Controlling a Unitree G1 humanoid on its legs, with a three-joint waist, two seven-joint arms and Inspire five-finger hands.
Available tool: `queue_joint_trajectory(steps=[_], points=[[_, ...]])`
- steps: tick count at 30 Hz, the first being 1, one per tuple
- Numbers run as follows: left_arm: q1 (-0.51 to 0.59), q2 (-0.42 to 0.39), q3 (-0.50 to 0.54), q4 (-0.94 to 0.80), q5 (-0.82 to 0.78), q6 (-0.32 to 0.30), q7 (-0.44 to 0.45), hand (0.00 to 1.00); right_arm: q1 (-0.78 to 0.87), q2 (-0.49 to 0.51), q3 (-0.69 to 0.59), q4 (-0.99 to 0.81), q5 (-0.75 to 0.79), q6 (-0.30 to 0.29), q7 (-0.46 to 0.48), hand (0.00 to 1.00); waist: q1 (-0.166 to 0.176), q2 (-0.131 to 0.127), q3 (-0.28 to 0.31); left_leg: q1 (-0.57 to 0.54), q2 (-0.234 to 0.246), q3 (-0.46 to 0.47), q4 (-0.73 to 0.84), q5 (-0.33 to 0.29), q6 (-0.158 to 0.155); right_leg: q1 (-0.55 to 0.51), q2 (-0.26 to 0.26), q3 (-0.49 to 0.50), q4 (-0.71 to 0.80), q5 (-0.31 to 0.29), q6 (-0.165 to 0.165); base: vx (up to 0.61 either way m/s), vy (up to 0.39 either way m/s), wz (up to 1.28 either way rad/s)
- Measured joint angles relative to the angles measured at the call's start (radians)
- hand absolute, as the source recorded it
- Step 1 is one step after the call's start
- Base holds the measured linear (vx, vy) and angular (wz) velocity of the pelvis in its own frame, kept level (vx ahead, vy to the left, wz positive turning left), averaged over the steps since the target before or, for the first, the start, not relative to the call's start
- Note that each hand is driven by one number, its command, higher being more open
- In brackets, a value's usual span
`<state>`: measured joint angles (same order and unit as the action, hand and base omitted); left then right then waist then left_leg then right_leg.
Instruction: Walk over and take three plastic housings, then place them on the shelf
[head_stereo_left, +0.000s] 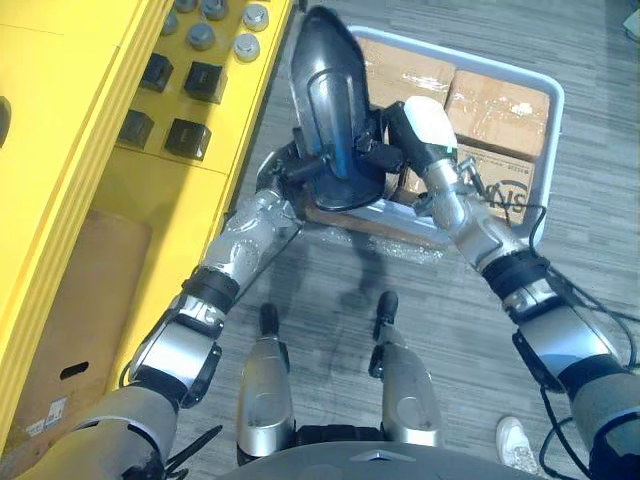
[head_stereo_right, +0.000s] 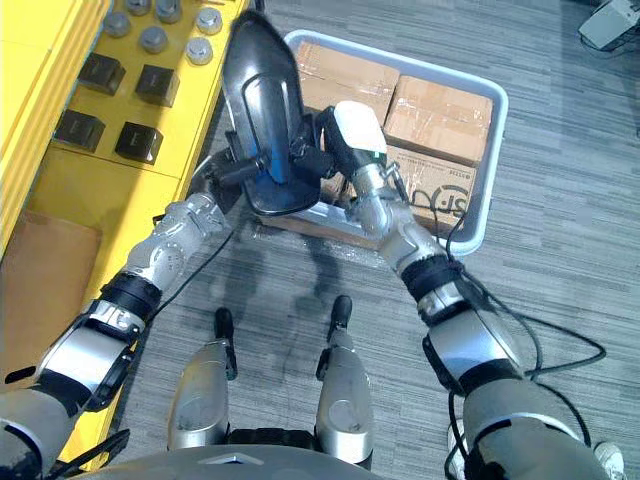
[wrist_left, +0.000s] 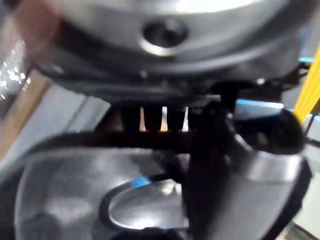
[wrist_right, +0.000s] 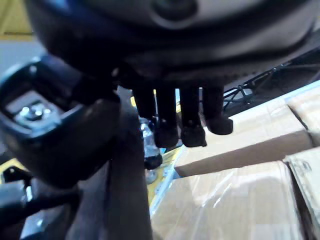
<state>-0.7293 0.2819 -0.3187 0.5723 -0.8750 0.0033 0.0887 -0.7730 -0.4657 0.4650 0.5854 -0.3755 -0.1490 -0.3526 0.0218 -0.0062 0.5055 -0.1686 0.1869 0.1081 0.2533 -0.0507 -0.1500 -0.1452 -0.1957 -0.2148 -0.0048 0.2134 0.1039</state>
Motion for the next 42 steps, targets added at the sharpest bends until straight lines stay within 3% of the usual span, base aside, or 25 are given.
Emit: queue_joint_trajectory(steps=[4, 5, 9, 17, 21, 23, 25, 29, 34, 39, 42], points=[[0.085, -0.011, -0.003, -0.074, 0.006, -0.078, 0.009, 0.0, 0.119, 0.048, -0.064, -0.136, 0.015, 0.007, -0.031, 0.0, -0.014, -0.013, -0.008, 0.022, 0.0, 0.008, 0.003, -0.011, 0.001, 0.028, 0.001, 0.0, -0.021, 0.001, 0.001, 0.02, 0.022, -0.05], [0.129, -0.009, -0.006, -0.102, 0.017, -0.109, 0.004, 0.0, 0.172, 0.072, -0.068, -0.176, 0.03, 0.008, -0.038, 1.0, -0.026, -0.033, -0.019, 0.026, 0.001, 0.009, -0.002, -0.012, 0.0, 0.035, 0.003, 0.0, -0.031, 0.002, 0.002, 0.0, 0.0, 0.0], [0.238, -0.03, -0.021, -0.147, 0.021, -0.139, -0.009, 0.0, 0.317, 0.126, -0.102, -0.254, 0.059, 0.005, -0.053, 1.0, -0.028, -0.059, -0.044, 0.075, 0.0, 0.026, -0.026, -0.021, 0.0, 0.076, 0.004, 0.001, -0.053, 0.002, 0.004, 0.06, 0.021, -0.05], [0.471, -0.084, 0.024, -0.282, 0.106, -0.195, -0.006, 0.0, 0.544, 0.197, -0.098, -0.363, 0.248, -0.092, -0.081, 1.0, -0.019, -0.058, -0.131, 0.122, 0.0, 0.04, -0.049, -0.034, 0.001, 0.116, 0.005, 0.0, -0.072, -0.004, 0.004, 0.04, 0.017, -0.03], [0.571, -0.108, 0.102, -0.311, 0.306, -0.227, 0.091, 0.0, 0.671, 0.199, -0.083, -0.509, 0.375, -0.192, -0.051, 1.0, -0.016, -0.04, -0.215, 0.131, 0.0, 0.045, -0.051, -0.045, 0.007, 0.12, 0.005, 0.001, -0.073, -0.01, 0.003, 0.01, 0.01, -0.04], [0.617, -0.11, 0.132, -0.319, 0.438, -0.235, 0.16, 0.0, 0.701, 0.2, -0.107, -0.555, 0.467, -0.229, 0.01, 1.0, -0.014, -0.032, -0.235, 0.15, 0.0, 0.049, -0.061, -0.045, 0.006, 0.131, 0.005, 0.001, -0.073, -0.014, 0.004, -0.01, 0.007, -0.04], [0.691, -0.117, 0.17, -0.35, 0.606, -0.242, 0.269, 0.0, 0.756, 0.199, -0.164, -0.581, 0.638, -0.268, 0.158, 1.0, -0.012, -0.029, -0.268, 0.157, 0.0, 0.051, -0.073, -0.044, 0.006, 0.13, 0.005, 0.0, -0.073, -0.018, 0.004, 0.0, 0.0, -0.02], [0.767, -0.136, 0.224, -0.397, 0.752, -0.255, 0.415, 0.0, 0.86, 0.209, -0.229, -0.591, 0.749, -0.319, 0.216, 1.0, -0.005, -0.023, -0.293, 0.164, 0.0, 0.053, -0.085, -0.039, 0.003, 0.13, 0.005, -0.001, -0.073, -0.023, 0.0, 0.0, 0.0, 0.0], [0.841, -0.179, 0.3, -0.462, 0.804, -0.327, 0.516, 0.0, 1.024, 0.285, -0.344, -0.587, 0.795, -0.318, 0.232, 1.0, -0.016, -0.017, -0.325, 0.179, 0.0, 0.066, -0.101, -0.035, -0.003, 0.13, 0.005, 0.004, -0.073, -0.024, -0.001, 0.01, 0.009, -0.06], [0.908, -0.21, 0.338, -0.579, 0.723, -0.418, 0.513, 0.0, 1.119, 0.314, -0.42, -0.503, 0.795, -0.292, 0.237, 1.0, -0.029, -0.014, -0.344, 0.195, -0.001, 0.083, -0.11, -0.037, -0.003, 0.131, 0.006, 0.016, -0.073, -0.032, -0.006, 0.0, 0.014, -0.08], [0.941, -0.217, 0.347, -0.645, 0.718, -0.438, 0.511, 0.0, 1.122, 0.314, -0.428, -0.43, 0.795, -0.269, 0.243, 1.0, -0.027, -0.004, -0.353, 0.194, -0.001, 0.078, -0.119, -0.035, 0.001, 0.132, 0.005, 0.009, -0.074, -0.036, -0.004, -0.01, 0.002, 0.05]])
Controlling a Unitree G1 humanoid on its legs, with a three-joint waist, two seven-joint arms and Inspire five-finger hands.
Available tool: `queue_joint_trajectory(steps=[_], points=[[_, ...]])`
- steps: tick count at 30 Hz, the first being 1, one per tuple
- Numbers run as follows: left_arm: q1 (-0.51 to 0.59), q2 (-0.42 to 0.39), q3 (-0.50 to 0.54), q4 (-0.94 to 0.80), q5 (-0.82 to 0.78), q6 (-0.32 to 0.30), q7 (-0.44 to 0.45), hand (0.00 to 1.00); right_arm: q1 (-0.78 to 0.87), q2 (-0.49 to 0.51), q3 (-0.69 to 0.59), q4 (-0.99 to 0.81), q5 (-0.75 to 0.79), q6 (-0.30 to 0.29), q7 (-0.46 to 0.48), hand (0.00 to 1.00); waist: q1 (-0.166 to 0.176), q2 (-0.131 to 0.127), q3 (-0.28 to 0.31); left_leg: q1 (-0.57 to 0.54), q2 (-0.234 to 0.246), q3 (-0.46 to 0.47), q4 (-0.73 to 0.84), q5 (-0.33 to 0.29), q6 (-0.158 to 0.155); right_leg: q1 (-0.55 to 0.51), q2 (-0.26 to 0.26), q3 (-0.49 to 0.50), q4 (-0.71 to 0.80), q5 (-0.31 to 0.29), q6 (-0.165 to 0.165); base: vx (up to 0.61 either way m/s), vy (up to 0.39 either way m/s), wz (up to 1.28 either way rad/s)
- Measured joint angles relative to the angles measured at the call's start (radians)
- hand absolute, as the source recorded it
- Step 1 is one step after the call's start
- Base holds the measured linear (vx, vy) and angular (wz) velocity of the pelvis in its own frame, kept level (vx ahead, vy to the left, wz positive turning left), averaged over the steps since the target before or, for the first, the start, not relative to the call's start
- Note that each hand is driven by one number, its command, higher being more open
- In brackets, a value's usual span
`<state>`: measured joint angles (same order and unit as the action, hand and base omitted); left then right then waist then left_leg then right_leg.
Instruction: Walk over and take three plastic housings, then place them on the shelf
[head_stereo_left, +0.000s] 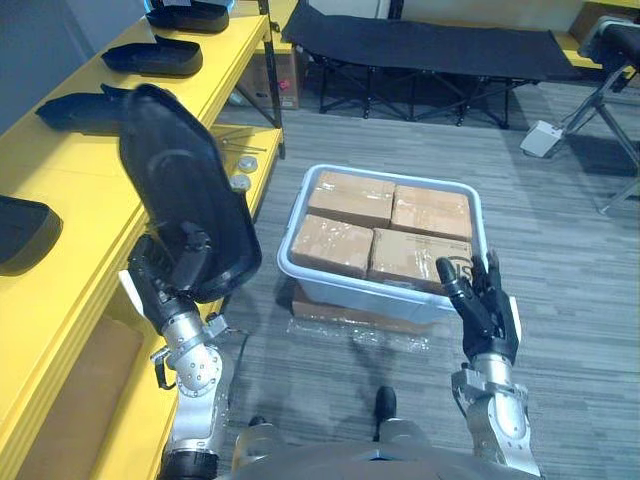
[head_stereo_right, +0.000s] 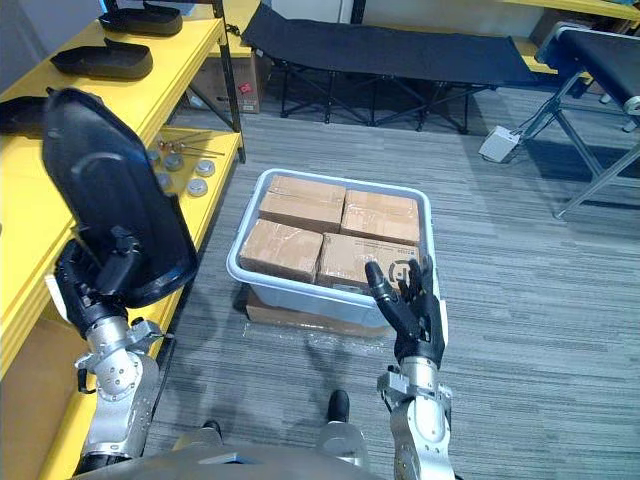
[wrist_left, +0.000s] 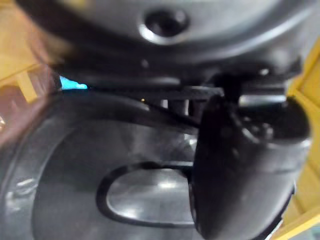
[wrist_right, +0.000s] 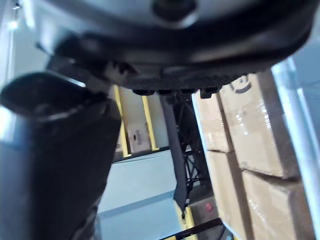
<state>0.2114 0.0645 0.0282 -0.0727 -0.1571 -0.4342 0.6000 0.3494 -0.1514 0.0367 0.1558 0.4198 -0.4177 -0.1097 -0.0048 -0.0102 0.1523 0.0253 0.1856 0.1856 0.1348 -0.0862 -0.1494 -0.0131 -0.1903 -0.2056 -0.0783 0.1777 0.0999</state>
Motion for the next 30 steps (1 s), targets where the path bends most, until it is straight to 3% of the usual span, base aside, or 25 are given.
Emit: queue_joint_trajectory(steps=[5, 9, 11, 12, 13, 14, 16, 17, 19, 23, 26, 28, 29, 30], points=[[0.055, -0.022, 0.035, -0.093, 0.001, 0.001, -0.024, 0.0, -0.014, -0.001, 0.045, 0.096, -0.027, 0.021, 0.013, 1.0, 0.021, 0.025, -0.023, -0.026, -0.002, -0.091, -0.009, 0.012, 0.003, 0.037, -0.002, -0.095, -0.001, -0.021, 0.0, 0.01, -0.013, 0.51], [0.111, -0.037, 0.08, -0.151, -0.033, 0.002, -0.067, 0.0, -0.072, -0.002, 0.118, 0.158, -0.077, 0.033, 0.002, 1.0, 0.077, 0.032, -0.039, -0.069, -0.011, -0.218, -0.033, 0.062, -0.003, 0.085, -0.002, -0.242, 0.0, -0.033, 0.009, 0.03, -0.028, 0.9], [0.135, -0.052, 0.097, -0.168, -0.079, 0.004, -0.087, 0.0, -0.096, 0.0, 0.138, 0.166, -0.108, 0.038, -0.022, 1.0, 0.091, 0.032, -0.04, -0.088, -0.027, -0.236, -0.05, 0.098, 0.019, 0.121, -0.017, -0.325, 0.0, -0.044, 0.019, -0.01, -0.025, 1.3], [0.147, -0.059, 0.105, -0.173, -0.095, 0.004, -0.099, 0.0, -0.103, 0.004, 0.138, 0.167, -0.143, 0.038, -0.039, 1.0, 0.089, 0.031, -0.041, -0.105, -0.036, -0.217, -0.063, 0.115, 0.069, 0.15, -0.03, -0.398, 0.0, -0.053, 0.022, -0.03, -0.003, 1.57], [0.152, -0.059, 0.11, -0.175, -0.111, 0.004, -0.114, 0.0, -0.105, 0.004, 0.138, 0.168, -0.146, 0.038, -0.051, 1.0, 0.089, 0.031, -0.041, -0.112, -0.026, -0.171, -0.067, 0.121, 0.098, 0.164, -0.035, -0.431, 0.0, -0.055, 0.025, -0.01, 0.013, 1.86], [0.159, -0.059, 0.114, -0.175, -0.121, 0.004, -0.128, 0.0, -0.103, 0.0, 0.135, 0.168, -0.164, 0.038, -0.068, 1.0, 0.084, 0.035, -0.042, -0.127, 0.003, -0.062, -0.066, 0.14, 0.121, 0.197, -0.04, -0.504, 0.0, -0.062, 0.033, 0.0, 0.065, 1.65], [0.189, -0.063, 0.119, -0.185, -0.156, 0.003, -0.149, 0.0, -0.101, -0.013, 0.13, 0.169, -0.18, 0.038, -0.085, 1.0, 0.087, 0.041, -0.04, -0.135, 0.021, 0.03, -0.072, 0.174, 0.103, 0.228, -0.056, -0.581, 0.012, -0.08, 0.055, 0.0, 0.126, 1.45], [0.221, -0.076, 0.131, -0.203, -0.183, 0.003, -0.152, 0.0, -0.106, -0.017, 0.131, 0.171, -0.181, 0.038, -0.091, 1.0, 0.096, 0.05, -0.04, -0.136, 0.016, 0.026, -0.083, 0.205, 0.064, 0.235, -0.066, -0.6, 0.031, -0.096, 0.063, 0.01, 0.185, 0.69], [0.25, -0.09, 0.162, -0.212, -0.195, 0.001, -0.147, 0.0, -0.12, -0.003, 0.134, 0.185, -0.187, 0.038, -0.094, 1.0, 0.123, 0.045, -0.037, -0.13, 0.0, 0.03, -0.092, 0.21, 0.058, 0.228, -0.089, -0.592, 0.051, -0.105, 0.071, 0.02, 0.17, 0.12], [0.269, -0.1, 0.191, -0.234, -0.245, -0.003, -0.149, 0.0, -0.159, -0.001, 0.17, 0.196, -0.216, 0.036, -0.092, 1.0, 0.138, 0.04, -0.02, -0.124, -0.015, 0.045, -0.056, 0.189, 0.062, 0.214, -0.125, -0.549, 0.1, -0.132, 0.077, 0.02, 0.099, -0.09], [0.266, -0.103, 0.181, -0.294, -0.248, -0.006, -0.18, 0.0, -0.215, 0.007, 0.212, 0.195, -0.217, 0.036, -0.118, 1.0, 0.137, 0.046, 0.012, -0.184, 0.003, 0.026, 0.116, 0.1, 0.078, 0.205, -0.15, -0.526, 0.172, -0.173, 0.091, -0.02, 0.079, -0.02], [0.248, -0.1, 0.181, -0.335, -0.226, -0.007, -0.214, 0.0, -0.234, 0.034, 0.212, 0.195, -0.217, 0.036, -0.16, 1.0, 0.141, 0.032, 0.022, -0.205, -0.009, 0.021, 0.207, 0.038, 0.088, 0.21, -0.189, -0.519, 0.227, -0.203, 0.1, 0.03, 0.121, 0.08], [0.244, -0.096, 0.183, -0.345, -0.225, -0.007, -0.223, 0.0, -0.239, 0.043, 0.211, 0.195, -0.217, 0.036, -0.17, 1.0, 0.14, 0.026, 0.023, -0.212, -0.017, 0.019, 0.225, 0.023, 0.089, 0.211, -0.202, -0.518, 0.24, -0.213, 0.095, 0.05, 0.137, 0.22], [0.226, -0.087, 0.183, -0.356, -0.224, -0.007, -0.245, 0.0, -0.242, 0.059, 0.208, 0.192, -0.217, 0.035, -0.189, 1.0, 0.139, 0.006, 0.029, -0.206, -0.048, 0.017, 0.238, 0.0, 0.101, 0.222, -0.228, -0.506, 0.256, -0.233, 0.057, 0.1, 0.205, 0.41]])
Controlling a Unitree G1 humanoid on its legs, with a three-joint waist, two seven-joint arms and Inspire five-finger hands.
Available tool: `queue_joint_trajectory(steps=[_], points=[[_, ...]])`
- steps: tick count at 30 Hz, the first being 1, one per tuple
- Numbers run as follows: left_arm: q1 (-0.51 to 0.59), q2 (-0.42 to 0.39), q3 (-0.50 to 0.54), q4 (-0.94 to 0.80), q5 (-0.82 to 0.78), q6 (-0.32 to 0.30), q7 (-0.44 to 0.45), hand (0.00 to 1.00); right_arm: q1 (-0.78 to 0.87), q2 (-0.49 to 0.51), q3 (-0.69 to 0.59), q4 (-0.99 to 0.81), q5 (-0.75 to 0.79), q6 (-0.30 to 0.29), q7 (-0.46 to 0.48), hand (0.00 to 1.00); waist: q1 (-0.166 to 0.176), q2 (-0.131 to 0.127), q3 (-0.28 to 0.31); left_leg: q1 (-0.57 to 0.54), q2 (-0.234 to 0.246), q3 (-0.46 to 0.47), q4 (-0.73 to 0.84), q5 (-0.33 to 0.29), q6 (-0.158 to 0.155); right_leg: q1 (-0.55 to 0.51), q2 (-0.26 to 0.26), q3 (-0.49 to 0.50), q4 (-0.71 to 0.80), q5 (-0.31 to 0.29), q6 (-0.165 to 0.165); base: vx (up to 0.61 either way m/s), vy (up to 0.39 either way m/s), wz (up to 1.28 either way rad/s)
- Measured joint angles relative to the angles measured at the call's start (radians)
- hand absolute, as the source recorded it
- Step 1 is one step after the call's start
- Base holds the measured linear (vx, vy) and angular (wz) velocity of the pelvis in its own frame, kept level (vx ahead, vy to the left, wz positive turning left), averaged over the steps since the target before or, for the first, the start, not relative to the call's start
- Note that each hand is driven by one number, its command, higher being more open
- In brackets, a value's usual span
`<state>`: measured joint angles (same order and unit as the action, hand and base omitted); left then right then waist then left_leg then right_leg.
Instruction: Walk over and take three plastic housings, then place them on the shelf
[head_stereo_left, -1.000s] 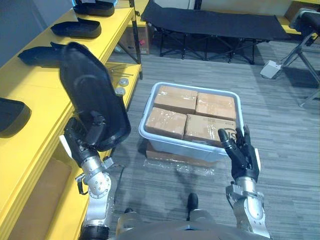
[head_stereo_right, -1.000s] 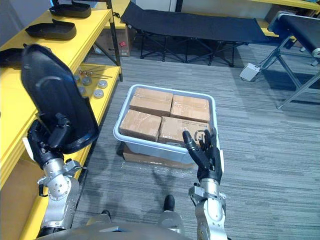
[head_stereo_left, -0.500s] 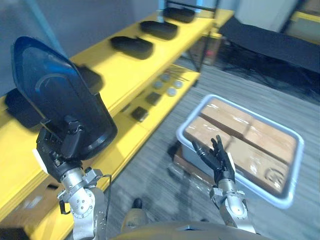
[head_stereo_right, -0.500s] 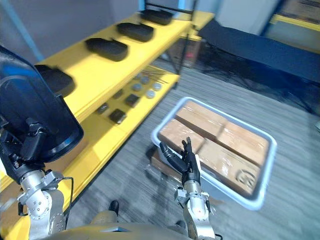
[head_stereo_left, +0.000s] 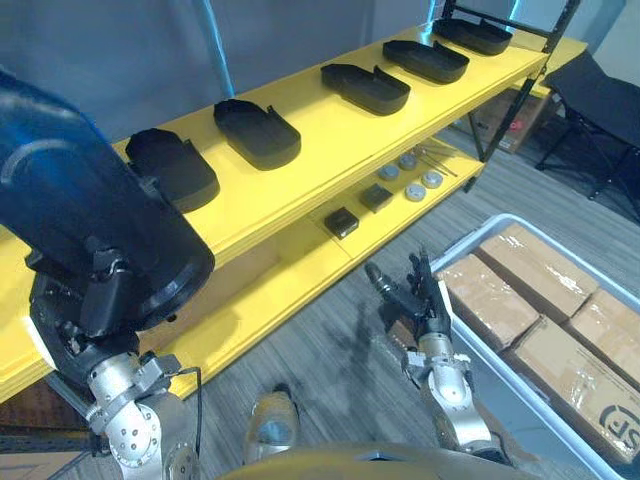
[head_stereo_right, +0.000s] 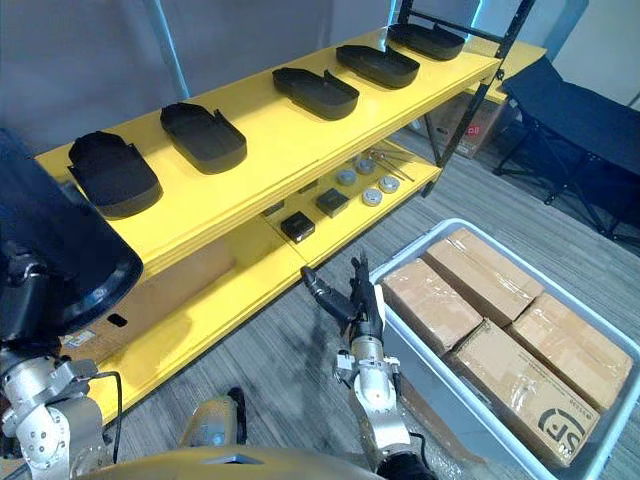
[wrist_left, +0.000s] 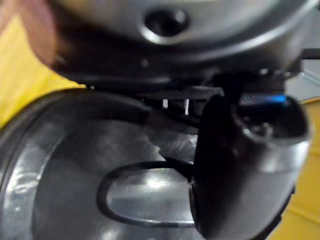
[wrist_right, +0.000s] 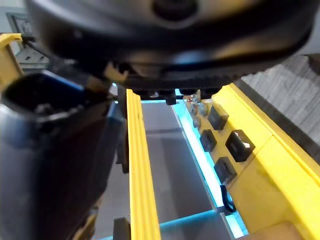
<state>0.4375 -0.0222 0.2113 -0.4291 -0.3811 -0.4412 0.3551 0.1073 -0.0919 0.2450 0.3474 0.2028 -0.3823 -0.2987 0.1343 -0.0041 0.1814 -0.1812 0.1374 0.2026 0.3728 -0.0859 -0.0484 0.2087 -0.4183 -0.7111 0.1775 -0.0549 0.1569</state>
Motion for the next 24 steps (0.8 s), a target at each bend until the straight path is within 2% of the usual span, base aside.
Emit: queue_joint_trajectory(steps=[1, 2, 3, 4, 5, 6, 7, 8, 10, 11, 12, 14, 15, 16, 18, 21, 24], points=[[-0.014, -0.001, 0.0, -0.006, 0.004, 0.0, -0.02, 0.0, 0.0, -0.001, -0.003, -0.004, 0.0, -0.001, -0.016, 1.0, -0.007, -0.005, 0.0, 0.01, -0.029, -0.012, -0.004, -0.011, 0.015, 0.004, -0.017, 0.016, 0.052, -0.021, -0.155, 0.11, 0.228, 0.47], [-0.021, -0.004, -0.001, -0.006, 0.019, 0.0, -0.025, 0.0, 0.0, -0.007, -0.006, -0.011, 0.0, -0.001, -0.018, 1.0, -0.016, 0.003, 0.005, 0.016, -0.038, -0.022, -0.009, -0.015, 0.022, -0.02, -0.034, 0.053, 0.12, 0.022, -0.213, 0.1, 0.277, 0.74], [-0.028, 0.002, -0.001, -0.008, 0.052, 0.0, -0.031, 0.0, 0.002, -0.016, -0.015, -0.019, 0.0, -0.001, -0.019, 1.0, -0.041, 0.014, 0.0, 0.026, -0.056, -0.056, -0.035, -0.013, 0.04, -0.104, -0.056, 0.19, 0.262, 0.126, -0.227, 0.06, 0.227, 0.72], [-0.039, 0.016, 0.001, -0.009, 0.065, 0.0, -0.033, 0.0, 0.002, -0.013, -0.021, -0.024, 0.0, -0.001, -0.017, 1.0, -0.049, 0.012, 0.002, 0.035, -0.061, -0.071, -0.054, -0.007, 0.047, -0.135, -0.044, 0.263, 0.316, 0.11, -0.169, 0.09, 0.199, 0.98], [-0.068, 0.044, -0.004, -0.008, 0.077, 0.0, -0.032, 0.0, 0.005, 0.005, -0.028, -0.053, -0.001, -0.001, -0.015, 1.0, -0.06, 0.011, 0.007, 0.042, -0.064, -0.121, -0.09, 0.001, 0.059, -0.197, 0.025, 0.351, 0.408, 0.016, -0.09, 0.14, 0.067, 0.86], [-0.089, 0.063, -0.006, -0.005, 0.078, 0.0, -0.023, 0.0, 0.006, 0.015, -0.035, -0.09, -0.002, -0.002, -0.003, 1.0, -0.064, -0.004, 0.007, 0.075, -0.078, -0.145, -0.145, 0.026, 0.074, -0.227, 0.093, 0.378, 0.415, -0.072, -0.099, 0.16, 0.024, 0.79], [-0.096, 0.061, -0.009, -0.001, 0.078, 0.0, -0.016, 0.0, 0.006, 0.016, -0.041, -0.105, -0.003, -0.009, 0.008, 1.0, -0.067, -0.006, 0.008, 0.093, -0.085, -0.153, -0.166, 0.034, 0.081, -0.23, 0.125, 0.373, 0.399, -0.101, -0.103, 0.2, 0.021, 0.63], [-0.106, 0.055, -0.014, 0.013, 0.078, 0.0, -0.005, 0.0, 0.001, 0.013, -0.052, -0.134, -0.003, -0.032, 0.022, 1.0, -0.071, -0.003, 0.009, 0.125, -0.099, -0.166, -0.194, 0.038, 0.084, -0.239, 0.178, 0.371, 0.341, -0.133, -0.123, 0.19, 0.042, 0.57], [-0.13, 0.058, -0.035, 0.028, 0.078, 0.0, 0.014, 0.0, -0.011, 0.01, -0.062, -0.177, -0.004, -0.062, 0.025, 1.0, -0.082, 0.002, 0.007, 0.136, -0.114, -0.198, -0.207, 0.036, 0.084, -0.281, 0.224, 0.39, 0.266, -0.141, -0.137, 0.18, 0.023, 0.63], [-0.144, 0.058, -0.055, 0.031, 0.078, 0.0, 0.018, 0.0, -0.016, 0.008, -0.07, -0.205, -0.014, -0.073, 0.022, 1.0, -0.085, -0.001, 0.006, 0.136, -0.119, -0.22, -0.202, 0.034, 0.078, -0.306, 0.248, 0.435, 0.214, -0.136, -0.14, 0.19, -0.038, 0.64], [-0.148, 0.058, -0.074, 0.031, 0.078, -0.001, 0.018, 0.0, -0.016, 0.008, -0.073, -0.219, -0.031, -0.083, 0.015, 1.0, -0.085, -0.002, 0.005, 0.135, -0.123, -0.242, -0.197, 0.032, 0.066, -0.321, 0.259, 0.476, 0.17, -0.127, -0.129, 0.29, -0.132, 0.91], [-0.156, 0.059, -0.121, 0.031, 0.078, 0.0, 0.017, 0.0, -0.005, 0.012, -0.073, -0.273, -0.039, -0.085, -0.006, 1.0, -0.088, -0.033, -0.007, 0.129, -0.164, -0.289, -0.167, 0.001, 0.041, -0.32, 0.254, 0.556, 0.095, 0.014, -0.134, 0.23, -0.173, 0.79], [-0.153, 0.042, -0.141, 0.037, 0.078, 0.0, 0.017, 0.0, -0.008, 0.004, -0.074, -0.29, -0.039, -0.085, -0.018, 1.0, -0.086, -0.022, -0.009, 0.13, -0.16, -0.304, -0.152, -0.017, 0.032, -0.303, 0.249, 0.548, 0.099, -0.002, -0.093, 0.19, -0.159, 0.49], [-0.14, 0.012, -0.176, 0.035, 0.08, 0.0, 0.018, 0.0, -0.007, -0.012, -0.072, -0.336, -0.039, -0.085, -0.032, 1.0, -0.08, 0.005, -0.024, 0.121, -0.135, -0.319, -0.14, -0.034, 0.017, -0.275, 0.272, 0.518, 0.059, -0.003, -0.095, 0.14, -0.114, 0.36], [-0.14, 0.005, -0.192, 0.031, 0.083, 0.0, 0.018, 0.0, -0.006, -0.024, -0.075, -0.389, -0.039, -0.085, -0.038, 1.0, -0.083, 0.016, -0.031, 0.123, -0.116, -0.319, -0.149, -0.034, 0.011, -0.252, 0.289, 0.488, 0.031, -0.003, -0.101, 0.15, -0.123, 0.34], [-0.138, -0.002, -0.209, 0.014, 0.083, -0.001, 0.019, 0.0, -0.002, -0.034, -0.09, -0.504, -0.042, -0.092, -0.039, 1.0, -0.082, 0.016, -0.04, 0.137, -0.093, -0.305, -0.176, -0.029, 0.0, -0.219, 0.308, 0.461, -0.005, -0.006, -0.108, 0.11, -0.098, 0.24], [-0.126, -0.009, -0.214, -0.01, 0.08, -0.014, 0.019, 0.0, 0.005, -0.028, -0.108, -0.578, -0.135, -0.117, -0.095, 1.0, -0.079, 0.003, -0.059, 0.13, -0.08, -0.264, -0.187, -0.029, 0.001, -0.203, 0.312, 0.436, -0.034, -0.005, -0.11, 0.06, -0.02, 0.24]])
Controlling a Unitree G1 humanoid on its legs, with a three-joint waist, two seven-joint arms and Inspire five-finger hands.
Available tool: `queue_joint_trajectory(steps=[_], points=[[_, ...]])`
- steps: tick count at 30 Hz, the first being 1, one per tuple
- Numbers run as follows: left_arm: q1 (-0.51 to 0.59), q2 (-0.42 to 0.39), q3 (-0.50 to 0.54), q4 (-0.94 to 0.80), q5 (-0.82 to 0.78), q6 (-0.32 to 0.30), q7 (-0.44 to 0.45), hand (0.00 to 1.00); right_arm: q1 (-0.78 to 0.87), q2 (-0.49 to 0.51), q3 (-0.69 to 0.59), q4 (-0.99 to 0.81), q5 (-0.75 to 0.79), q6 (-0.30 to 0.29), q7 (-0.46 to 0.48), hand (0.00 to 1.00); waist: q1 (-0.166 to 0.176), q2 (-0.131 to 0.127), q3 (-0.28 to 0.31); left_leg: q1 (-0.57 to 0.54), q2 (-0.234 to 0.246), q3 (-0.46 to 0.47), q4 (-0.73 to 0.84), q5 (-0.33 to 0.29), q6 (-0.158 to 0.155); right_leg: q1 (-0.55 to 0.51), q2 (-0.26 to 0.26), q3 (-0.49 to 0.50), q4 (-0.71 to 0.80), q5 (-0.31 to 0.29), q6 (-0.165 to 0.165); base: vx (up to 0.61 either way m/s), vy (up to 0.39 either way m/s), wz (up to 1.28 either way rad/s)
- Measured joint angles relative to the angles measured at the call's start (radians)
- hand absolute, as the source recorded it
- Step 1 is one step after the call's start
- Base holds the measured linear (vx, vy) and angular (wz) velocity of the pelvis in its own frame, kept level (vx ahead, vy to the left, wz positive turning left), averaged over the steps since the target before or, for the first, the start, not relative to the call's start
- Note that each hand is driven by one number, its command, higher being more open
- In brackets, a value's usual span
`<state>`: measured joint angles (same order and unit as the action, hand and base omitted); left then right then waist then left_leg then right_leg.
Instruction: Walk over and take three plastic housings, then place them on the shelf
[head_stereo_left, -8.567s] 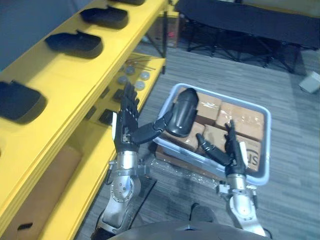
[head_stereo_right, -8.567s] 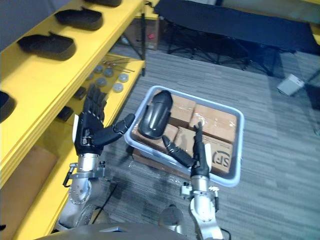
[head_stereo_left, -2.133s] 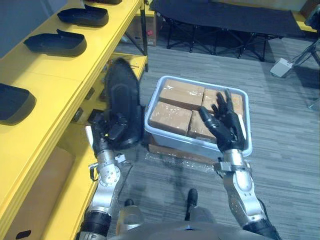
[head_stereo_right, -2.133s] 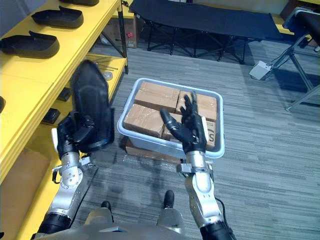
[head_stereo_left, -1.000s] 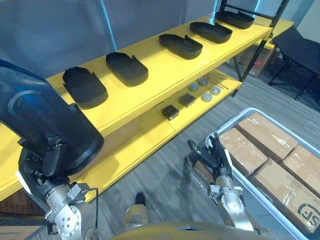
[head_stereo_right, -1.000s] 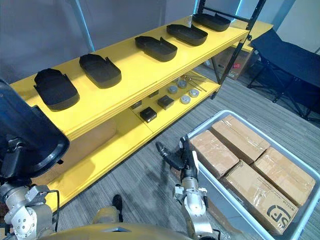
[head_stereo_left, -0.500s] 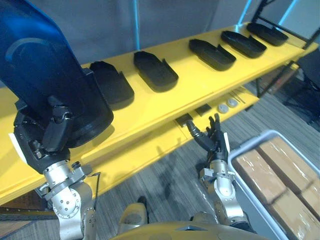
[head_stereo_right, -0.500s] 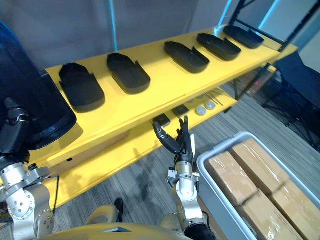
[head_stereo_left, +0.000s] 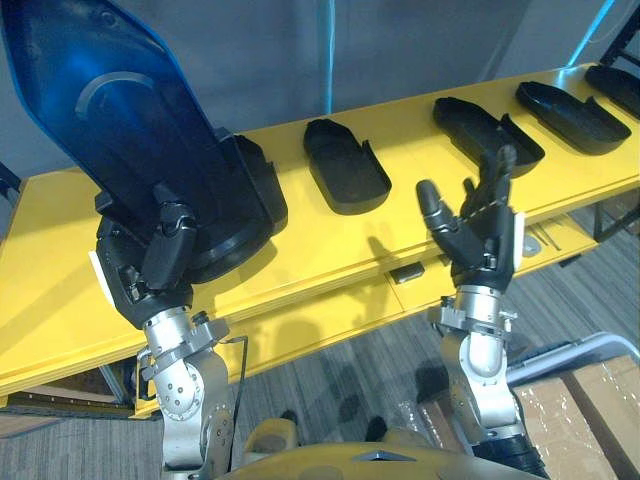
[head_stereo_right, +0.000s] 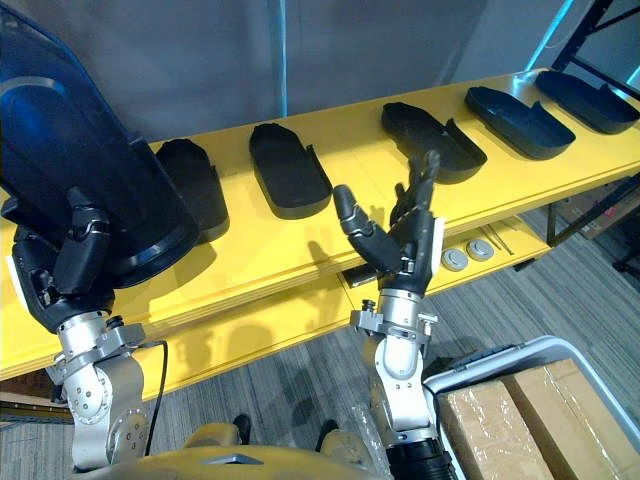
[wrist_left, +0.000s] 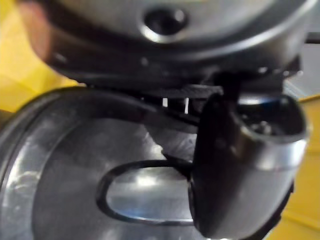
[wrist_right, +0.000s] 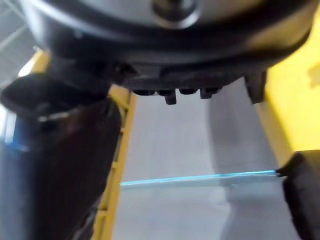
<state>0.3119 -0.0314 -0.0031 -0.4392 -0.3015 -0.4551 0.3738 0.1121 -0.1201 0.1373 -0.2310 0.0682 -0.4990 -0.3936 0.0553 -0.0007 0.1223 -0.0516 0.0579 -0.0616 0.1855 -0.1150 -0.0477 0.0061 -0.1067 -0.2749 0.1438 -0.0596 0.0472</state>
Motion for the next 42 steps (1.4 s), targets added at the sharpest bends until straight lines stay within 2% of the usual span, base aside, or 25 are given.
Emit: queue_joint_trajectory(steps=[3, 5, 9, 11, 13, 15, 17, 19, 20, 21, 23, 24, 25, 27, 28, 32, 37, 38, 40, 42], points=[[0.004, 0.002, -0.023, -0.005, 0.002, -0.024, 0.0, 0.0, 0.049, 0.01, -0.002, -0.035, -0.087, -0.001, -0.079, 1.0, 0.019, -0.026, -0.035, -0.012, -0.005, 0.008, 0.0, 0.006, -0.004, 0.003, -0.005, -0.017, -0.011, -0.001, -0.001, 0.04, 0.02, 0.23], [0.015, 0.002, -0.032, -0.006, 0.004, -0.029, 0.004, 0.0, 0.084, 0.026, -0.015, -0.04, -0.101, -0.002, -0.114, 1.0, 0.022, -0.034, -0.043, -0.01, -0.012, 0.029, -0.008, 0.019, -0.003, 0.013, -0.014, -0.023, -0.018, -0.004, -0.005, 0.02, 0.045, 0.26], [0.065, 0.01, -0.025, -0.014, 0.04, -0.055, 0.036, 0.0, 0.173, 0.093, -0.083, 0.001, -0.097, -0.004, -0.244, 1.0, 0.023, -0.032, -0.049, -0.006, -0.017, 0.042, -0.018, 0.025, -0.002, 0.015, -0.019, -0.021, -0.02, -0.004, -0.005, -0.03, 0.034, 0.03], [0.086, 0.01, -0.031, -0.023, 0.043, -0.069, 0.052, 0.0, 0.211, 0.114, -0.14, 0.099, -0.053, -0.003, -0.287, 1.0, 0.02, -0.029, -0.058, -0.005, -0.016, 0.05, -0.021, 0.023, -0.003, 0.015, -0.019, -0.018, -0.019, -0.004, -0.005, -0.05, 0.007, -0.04], [0.096, 0.01, -0.033, -0.029, 0.059, -0.07, 0.083, 0.0, 0.231, 0.131, -0.204, 0.261, 0.052, 0.002, -0.294, 1.0, 0.02, -0.016, -0.065, 0.002, -0.014, 0.06, -0.025, 0.018, -0.009, 0.016, -0.023, -0.017, -0.007, -0.006, -0.003, -0.05, 0.01, -0.03], [0.097, 0.012, -0.038, -0.03, 0.082, -0.07, 0.102, 0.0, 0.23, 0.135, -0.26, 0.443, 0.219, 0.015, -0.261, 1.0, 0.017, 0.005, -0.067, 0.009, -0.011, 0.082, -0.031, 0.015, -0.006, 0.015, -0.032, -0.02, 0.016, -0.017, 0.003, -0.07, 0.012, 0.1], [0.099, 0.01, -0.038, -0.03, 0.081, -0.069, 0.11, 0.0, 0.224, 0.135, -0.307, 0.583, 0.378, 0.062, -0.19, 1.0, 0.016, 0.025, -0.069, 0.008, -0.003, 0.12, -0.035, 0.016, 0.005, 0.016, -0.045, -0.039, 0.033, -0.026, 0.009, -0.04, 0.004, 0.37], [0.092, 0.008, -0.039, -0.029, 0.073, -0.069, 0.086, 0.0, 0.227, 0.152, -0.35, 0.748, 0.455, 0.119, -0.125, 1.0, -0.001, 0.041, -0.068, 0.009, 0.055, 0.293, -0.052, 0.02, 0.032, 0.041, -0.072, -0.13, 0.034, -0.028, 0.012, -0.01, -0.005, 1.02], [0.089, 0.007, -0.039, -0.028, 0.071, -0.069, 0.074, 0.0, 0.228, 0.161, -0.356, 0.776, 0.455, 0.126, -0.111, 1.0, -0.008, 0.046, -0.065, 0.009, 0.074, 0.347, -0.05, 0.028, 0.046, 0.054, -0.078, -0.164, 0.031, -0.028, 0.012, 0.01, 0.008, 1.39], [0.082, 0.002, -0.04, -0.017, 0.066, -0.069, 0.038, 0.0, 0.232, 0.173, -0.355, 0.811, 0.455, 0.146, -0.076, 1.0, -0.014, 0.052, -0.062, 0.01, 0.106, 0.447, -0.045, 0.04, 0.065, 0.078, -0.088, -0.221, 0.027, -0.028, 0.012, 0.0, 0.016, 1.16], [0.076, -0.002, -0.058, -0.005, 0.062, -0.07, -0.002, 0.0, 0.233, 0.17, -0.331, 0.826, 0.454, 0.158, -0.013, 1.0, -0.02, 0.071, -0.066, 0.01, 0.134, 0.539, -0.028, 0.057, 0.091, 0.106, -0.094, -0.275, 0.031, -0.028, 0.012, 0.0, 0.037, 1.2], [0.076, -0.003, -0.065, -0.001, 0.059, -0.07, -0.024, 0.0, 0.226, 0.16, -0.318, 0.83, 0.449, 0.16, 0.021, 1.0, -0.013, 0.078, -0.068, 0.01, 0.13, 0.543, -0.028, 0.06, 0.095, 0.112, -0.101, -0.271, 0.035, -0.031, 0.015, -0.02, 0.11, 0.92], [0.077, -0.002, -0.067, -0.001, 0.059, -0.076, -0.048, 0.0, 0.21, 0.153, -0.308, 0.84, 0.446, 0.16, 0.066, 1.0, 0.001, 0.079, -0.067, 0.009, 0.117, 0.527, -0.028, 0.071, 0.085, 0.116, -0.111, -0.248, 0.041, -0.052, 0.022, -0.03, 0.125, 0.47], [0.077, -0.003, -0.064, 0.002, 0.056, -0.088, -0.062, 0.0, 0.155, 0.153, -0.311, 0.879, 0.423, 0.16, 0.117, 1.0, 0.002, 0.072, -0.067, 0.01, 0.098, 0.503, -0.046, 0.101, 0.049, 0.117, -0.122, -0.236, 0.05, -0.08, 0.054, -0.05, 0.066, 0.33], [0.076, -0.002, -0.059, 0.002, 0.049, -0.088, -0.078, 0.0, 0.139, 0.152, -0.317, 0.898, 0.406, 0.159, 0.145, 1.0, 0.001, 0.068, -0.068, 0.021, 0.085, 0.498, -0.073, 0.116, 0.047, 0.117, -0.124, -0.235, 0.047, -0.085, 0.06, -0.06, 0.025, 0.33], [0.076, 0.009, -0.058, 0.002, 0.033, -0.087, -0.148, 0.0, 0.104, 0.151, -0.336, 0.976, 0.355, 0.159, 0.208, 1.0, 0.013, 0.051, -0.069, 0.052, 0.062, 0.494, -0.156, 0.182, 0.029, 0.117, -0.12, -0.225, 0.033, -0.08, 0.067, 0.0, 0.01, 0.1], [0.054, 0.034, -0.059, 0.01, 0.037, -0.049, -0.159, 0.0, 0.104, 0.153, -0.365, 1.069, 0.332, 0.163, 0.253, 1.0, 0.018, 0.018, -0.07, 0.028, 0.061, 0.487, -0.119, 0.171, 0.023, 0.119, -0.116, -0.219, 0.023, -0.068, 0.076, 0.06, 0.013, 0.01], [0.024, 0.036, -0.059, 0.045, 0.039, -0.04, -0.142, 0.0, 0.097, 0.134, -0.374, 1.108, 0.331, 0.179, 0.259, 1.0, 0.013, 0.014, -0.054, -0.032, 0.084, 0.452, 0.002, 0.126, 0.029, 0.12, -0.115, -0.232, 0.03, -0.067, 0.076, 0.02, 0.019, 0.21], [0.009, 0.043, -0.058, 0.086, 0.038, -0.039, -0.128, 0.0, 0.09, 0.118, -0.383, 1.155, 0.33, 0.192, 0.262, 1.0, 0.011, 0.015, -0.04, -0.053, 0.094, 0.436, 0.054, 0.117, 0.036, 0.12, -0.113, -0.229, 0.03, -0.069, 0.074, -0.03, 0.032, 0.08], [0.008, 0.044, -0.06, 0.154, 0.033, -0.033, -0.118, 0.0, 0.065, 0.094, -0.433, 1.22, 0.33, 0.2, 0.275, 1.0, -0.006, 0.029, -0.027, -0.049, 0.088, 0.407, 0.014, 0.128, 0.034, 0.118, -0.119, -0.21, 0.028, -0.081, 0.054, -0.06, 0.06, 0.14]])
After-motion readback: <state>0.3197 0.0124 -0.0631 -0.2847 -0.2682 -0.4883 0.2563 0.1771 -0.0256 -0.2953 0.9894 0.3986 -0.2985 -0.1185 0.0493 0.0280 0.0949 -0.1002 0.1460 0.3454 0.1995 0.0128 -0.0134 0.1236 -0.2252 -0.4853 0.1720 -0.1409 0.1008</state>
